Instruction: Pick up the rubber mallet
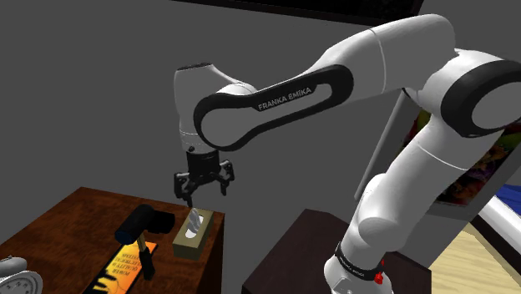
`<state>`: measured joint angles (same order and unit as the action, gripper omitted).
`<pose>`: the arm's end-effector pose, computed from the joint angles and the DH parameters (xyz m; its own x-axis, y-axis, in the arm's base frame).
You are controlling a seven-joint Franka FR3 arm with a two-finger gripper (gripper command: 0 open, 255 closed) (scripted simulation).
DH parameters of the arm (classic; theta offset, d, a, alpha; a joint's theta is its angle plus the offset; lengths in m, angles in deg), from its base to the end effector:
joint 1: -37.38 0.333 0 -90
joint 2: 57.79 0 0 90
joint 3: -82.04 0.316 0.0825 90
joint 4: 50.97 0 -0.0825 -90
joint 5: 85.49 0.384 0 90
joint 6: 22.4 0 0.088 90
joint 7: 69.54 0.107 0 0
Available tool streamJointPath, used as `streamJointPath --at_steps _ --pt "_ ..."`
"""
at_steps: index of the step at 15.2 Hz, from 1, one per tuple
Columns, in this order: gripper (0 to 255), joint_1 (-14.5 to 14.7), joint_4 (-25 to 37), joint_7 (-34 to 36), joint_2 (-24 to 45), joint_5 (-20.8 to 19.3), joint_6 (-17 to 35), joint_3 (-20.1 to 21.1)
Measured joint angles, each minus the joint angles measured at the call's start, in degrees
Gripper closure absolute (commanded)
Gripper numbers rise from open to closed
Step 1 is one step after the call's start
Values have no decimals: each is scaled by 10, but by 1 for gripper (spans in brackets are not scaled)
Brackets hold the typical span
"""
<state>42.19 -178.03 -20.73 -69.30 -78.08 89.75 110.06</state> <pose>0.3989 0.2752 0.4440 0.9384 -0.3387 -0.0690 -0.3361 -0.9407 0.0461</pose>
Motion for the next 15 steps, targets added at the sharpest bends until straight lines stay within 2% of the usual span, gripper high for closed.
streamJointPath --at_steps 4,7,12,15 --pt "0 3 71 88 97 -52 26 31" --pt "0 17 124 155 168 -97 38 43" --pt "0 61 236 254 291 -176 36 37" --pt "0 100 323 302 365 -216 19 24"
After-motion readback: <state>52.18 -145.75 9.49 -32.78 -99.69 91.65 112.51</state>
